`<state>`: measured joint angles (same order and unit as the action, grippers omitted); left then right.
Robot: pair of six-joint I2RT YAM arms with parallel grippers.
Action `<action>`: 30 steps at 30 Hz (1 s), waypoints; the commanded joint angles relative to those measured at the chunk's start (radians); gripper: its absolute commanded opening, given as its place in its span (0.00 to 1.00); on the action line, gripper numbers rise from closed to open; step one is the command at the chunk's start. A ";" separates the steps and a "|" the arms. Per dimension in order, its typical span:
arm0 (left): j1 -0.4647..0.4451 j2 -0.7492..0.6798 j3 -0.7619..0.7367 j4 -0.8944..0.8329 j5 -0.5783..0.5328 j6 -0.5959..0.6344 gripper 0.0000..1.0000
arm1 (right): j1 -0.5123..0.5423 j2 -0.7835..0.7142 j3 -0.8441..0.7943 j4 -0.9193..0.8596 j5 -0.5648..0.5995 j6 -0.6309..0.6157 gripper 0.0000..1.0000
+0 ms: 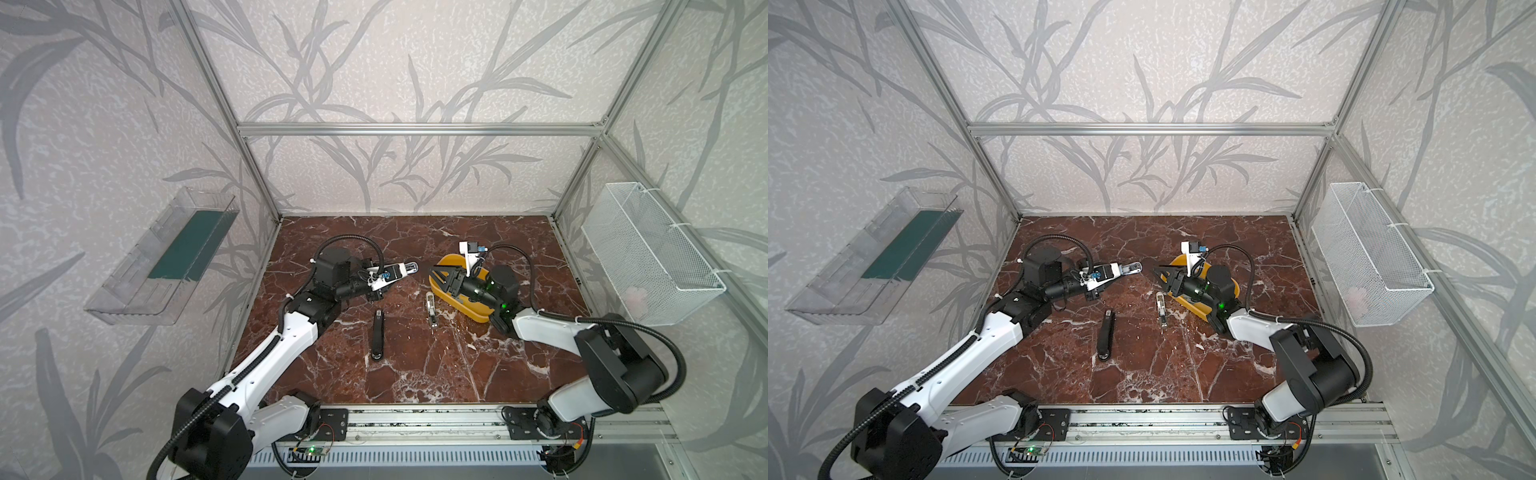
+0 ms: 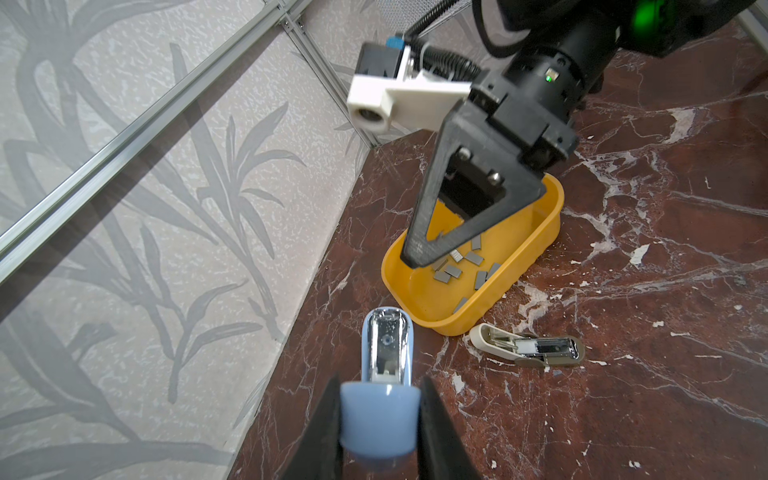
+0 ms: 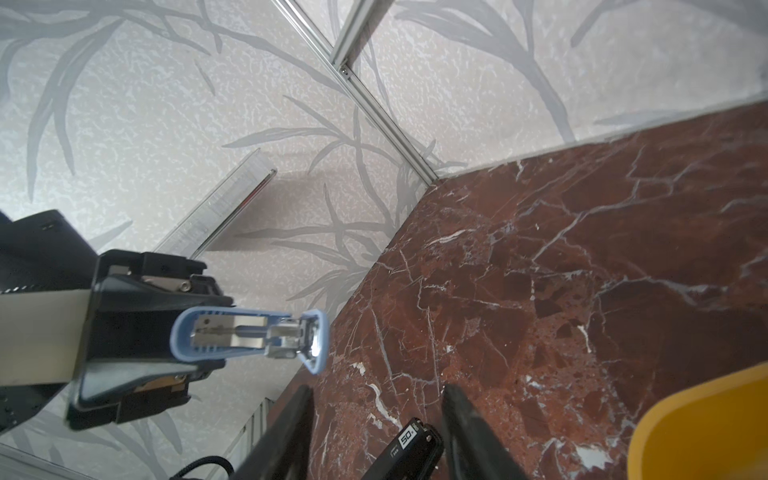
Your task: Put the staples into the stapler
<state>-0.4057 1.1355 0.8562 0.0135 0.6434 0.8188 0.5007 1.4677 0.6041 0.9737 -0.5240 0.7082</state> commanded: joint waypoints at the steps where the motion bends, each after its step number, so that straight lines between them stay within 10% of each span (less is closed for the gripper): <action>1: -0.002 0.019 0.058 -0.069 0.044 0.039 0.00 | 0.007 -0.103 -0.037 -0.015 0.009 -0.195 0.56; 10: -0.020 0.066 0.119 -0.203 0.209 0.077 0.00 | 0.176 -0.283 0.006 -0.340 0.107 -0.649 0.56; 30: -0.030 -0.012 0.084 -0.088 0.221 -0.013 0.00 | 0.205 -0.033 0.111 -0.324 0.149 -0.643 0.37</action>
<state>-0.4328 1.1618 0.9424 -0.1272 0.8257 0.8303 0.7097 1.4197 0.7044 0.6239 -0.3744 0.0761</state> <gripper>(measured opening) 0.246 0.375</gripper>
